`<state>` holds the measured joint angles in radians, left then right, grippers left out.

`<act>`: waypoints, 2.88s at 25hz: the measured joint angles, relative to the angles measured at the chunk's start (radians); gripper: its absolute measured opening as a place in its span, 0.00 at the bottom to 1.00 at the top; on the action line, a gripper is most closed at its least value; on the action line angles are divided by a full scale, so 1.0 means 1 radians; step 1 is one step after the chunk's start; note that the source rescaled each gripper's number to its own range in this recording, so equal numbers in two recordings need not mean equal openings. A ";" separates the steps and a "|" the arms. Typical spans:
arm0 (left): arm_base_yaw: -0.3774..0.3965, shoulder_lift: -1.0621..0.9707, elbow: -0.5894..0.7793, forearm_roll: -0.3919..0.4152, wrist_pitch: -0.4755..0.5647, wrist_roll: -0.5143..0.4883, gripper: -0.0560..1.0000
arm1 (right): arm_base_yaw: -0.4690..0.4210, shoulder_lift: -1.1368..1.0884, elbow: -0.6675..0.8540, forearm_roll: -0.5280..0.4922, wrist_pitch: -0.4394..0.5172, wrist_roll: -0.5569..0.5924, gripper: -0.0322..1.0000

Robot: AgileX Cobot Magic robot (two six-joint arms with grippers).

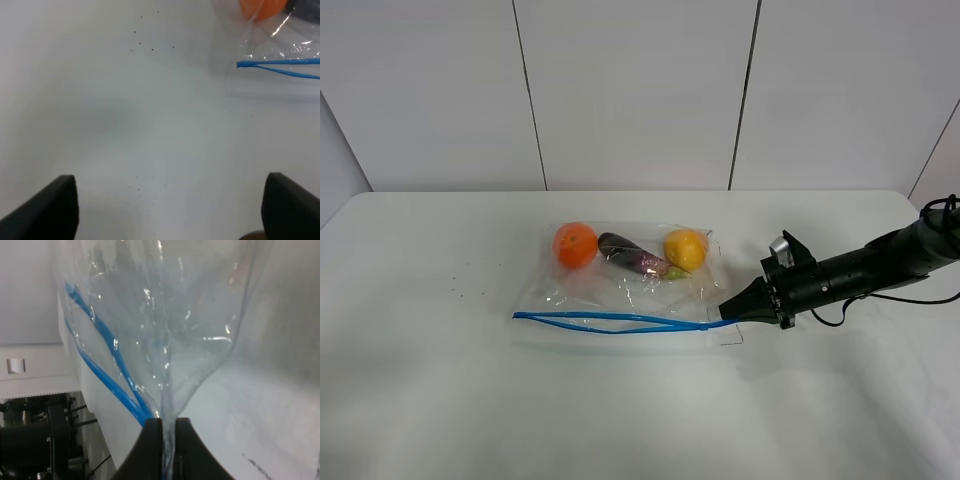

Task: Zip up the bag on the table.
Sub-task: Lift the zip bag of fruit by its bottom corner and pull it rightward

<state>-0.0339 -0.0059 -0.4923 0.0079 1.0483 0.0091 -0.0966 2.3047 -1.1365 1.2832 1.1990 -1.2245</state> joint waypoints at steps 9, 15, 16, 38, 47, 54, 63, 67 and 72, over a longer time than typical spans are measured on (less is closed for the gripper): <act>0.000 0.000 0.000 0.000 0.000 0.000 1.00 | 0.000 0.000 0.000 0.008 0.003 0.030 0.03; 0.000 0.000 0.000 0.000 0.000 0.000 1.00 | 0.000 0.000 -0.002 0.028 0.020 0.113 0.03; 0.000 0.000 0.000 0.000 0.000 0.000 1.00 | 0.000 0.000 -0.003 0.028 0.021 0.120 0.03; 0.000 0.000 0.000 0.000 0.000 0.000 1.00 | 0.000 -0.114 -0.006 0.077 0.019 0.323 0.03; 0.000 0.000 0.000 0.000 0.000 0.000 1.00 | 0.041 -0.148 -0.005 0.095 0.018 0.341 0.03; 0.000 0.000 0.000 0.000 0.000 0.000 1.00 | 0.058 -0.149 -0.005 0.139 0.018 0.326 0.03; 0.000 0.000 0.000 0.000 0.000 0.000 1.00 | 0.058 -0.149 -0.005 0.143 0.018 0.325 0.03; 0.000 0.000 0.000 0.000 0.000 0.000 1.00 | 0.058 -0.149 -0.005 0.143 0.018 0.325 0.03; 0.000 0.000 0.000 0.000 0.000 0.000 1.00 | 0.058 -0.168 -0.005 0.144 0.011 0.325 0.03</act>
<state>-0.0339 -0.0059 -0.4923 0.0079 1.0483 0.0091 -0.0388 2.1367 -1.1412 1.4277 1.2098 -0.8995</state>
